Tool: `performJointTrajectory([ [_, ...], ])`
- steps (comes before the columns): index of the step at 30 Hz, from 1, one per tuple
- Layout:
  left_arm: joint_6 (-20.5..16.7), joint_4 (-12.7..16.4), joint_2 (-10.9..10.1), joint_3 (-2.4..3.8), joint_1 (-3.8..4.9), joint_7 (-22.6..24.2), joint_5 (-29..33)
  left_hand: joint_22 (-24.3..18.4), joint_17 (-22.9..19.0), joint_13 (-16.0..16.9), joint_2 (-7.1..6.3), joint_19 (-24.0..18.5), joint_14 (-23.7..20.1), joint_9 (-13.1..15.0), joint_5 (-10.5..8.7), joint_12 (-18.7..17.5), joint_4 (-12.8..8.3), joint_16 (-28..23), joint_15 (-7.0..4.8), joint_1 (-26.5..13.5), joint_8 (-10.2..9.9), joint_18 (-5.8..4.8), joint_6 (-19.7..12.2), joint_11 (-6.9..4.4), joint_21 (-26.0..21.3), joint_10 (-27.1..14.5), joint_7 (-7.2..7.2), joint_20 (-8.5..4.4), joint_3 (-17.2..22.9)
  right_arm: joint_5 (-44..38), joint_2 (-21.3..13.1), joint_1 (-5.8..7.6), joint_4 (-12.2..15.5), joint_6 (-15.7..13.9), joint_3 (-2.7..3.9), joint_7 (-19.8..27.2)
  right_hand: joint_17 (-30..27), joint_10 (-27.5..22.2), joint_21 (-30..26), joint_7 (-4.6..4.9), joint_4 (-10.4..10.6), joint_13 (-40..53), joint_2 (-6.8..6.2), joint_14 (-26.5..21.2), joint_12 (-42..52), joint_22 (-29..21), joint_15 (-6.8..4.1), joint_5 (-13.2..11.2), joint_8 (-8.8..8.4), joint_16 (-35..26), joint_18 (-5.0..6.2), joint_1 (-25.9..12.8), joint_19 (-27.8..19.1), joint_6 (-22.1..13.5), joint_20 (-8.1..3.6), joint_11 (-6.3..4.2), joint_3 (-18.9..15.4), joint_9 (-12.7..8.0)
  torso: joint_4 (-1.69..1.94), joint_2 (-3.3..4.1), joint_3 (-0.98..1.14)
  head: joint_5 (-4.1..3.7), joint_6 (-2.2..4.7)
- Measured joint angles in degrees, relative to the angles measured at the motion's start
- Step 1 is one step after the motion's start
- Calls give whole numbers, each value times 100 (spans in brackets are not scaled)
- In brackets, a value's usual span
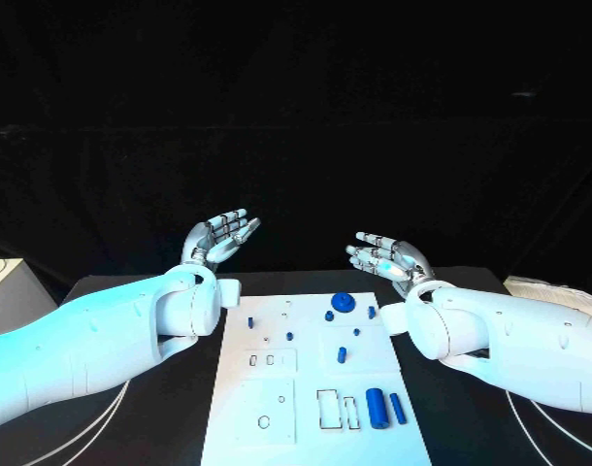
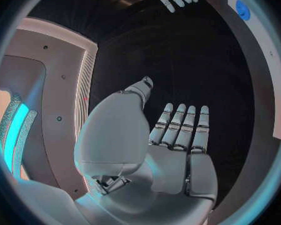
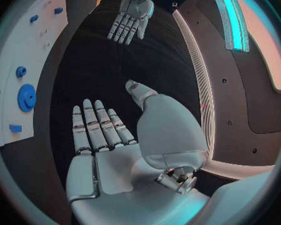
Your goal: Assemble the parts on the task board
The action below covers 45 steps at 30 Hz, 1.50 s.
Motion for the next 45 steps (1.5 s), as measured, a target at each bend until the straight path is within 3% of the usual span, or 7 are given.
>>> performJointTrajectory([
  [7,314,-99,39,-15,35,71,90,183,284,95,0,1273,1604,125,23,217,-8,456,-106,233,179,226,577,-3,404,1312,52,25,106,-70,75,140,-196,610,-150,-181,93,702,226,81,-199,35,-40,696,47,100,-88,0,161,181,175,385,844,726,13,-54,200,97,0,1,0,0,-1],
  [13,608,317,-460,17,60,0,4,341,573,122,42,2026,2505,278,23,419,-158,943,-390,192,445,449,1396,-226,848,2169,187,-57,335,-1748,-52,375,-610,701,-116,-306,199,1452,515,227,-470,43,-185,1400,75,186,-271,0,378,416,265,601,1652,1658,-47,-211,509,223,-17,97,5,8,-159],
  [20,847,1138,-937,55,88,-188,-220,570,1023,125,-80,2626,3227,330,23,488,-393,1521,-706,268,609,449,1817,-470,1355,2890,233,-374,840,-3645,-104,577,-436,782,-117,-585,410,2096,895,381,-648,43,-304,2183,75,323,-524,0,546,724,265,719,2330,2278,-258,-385,791,324,-6,283,0,-32,-141],
  [34,1146,2261,-1689,84,140,-521,-745,1893,2680,110,-220,2791,3378,335,50,133,-969,3819,-961,-145,596,448,2048,-615,3414,3357,145,-812,1285,-6567,-266,954,-36,1009,-101,-1502,1807,2953,3072,93,-828,56,-310,4065,75,1691,-1121,0,595,2345,265,832,3337,2960,-987,-783,525,468,121,702,-47,-152,-91],
  [38,1206,2422,-1758,89,146,-574,-850,2388,3102,171,-256,2746,3404,360,50,173,-1036,4590,-998,-271,574,448,2071,-674,4179,3526,122,-828,1352,-7327,-274,965,160,1119,-108,-1969,2484,3107,3599,12,-788,78,-449,4265,75,2068,-1215,17,549,3251,264,738,3501,3054,-1086,-866,565,525,150,808,-63,-191,-83],
  [41,1249,2511,-1802,90,146,-602,-922,2663,3322,222,-239,2746,3376,375,50,184,-1066,4974,-1025,-330,553,448,2071,-684,4603,3534,122,-828,1382,-7845,-259,958,257,1183,-113,-2327,4349,3217,4177,-70,-611,106,-762,4397,75,2499,-1291,68,483,5384,266,498,3848,3137,-1152,-917,724,648,176,881,-76,-227,-76],
  [45,1290,2579,-1853,91,146,-627,-991,2854,3438,263,-276,2746,3376,382,50,216,-1082,5218,-1025,-366,553,448,2070,-684,4918,3534,122,-828,1399,-8365,-230,930,294,1219,-123,-2702,5028,3103,4436,-75,-493,117,-936,4397,75,2827,-1291,111,449,6103,265,351,4073,3131,-1127,-942,713,694,204,974,-90,-265,-72],
])
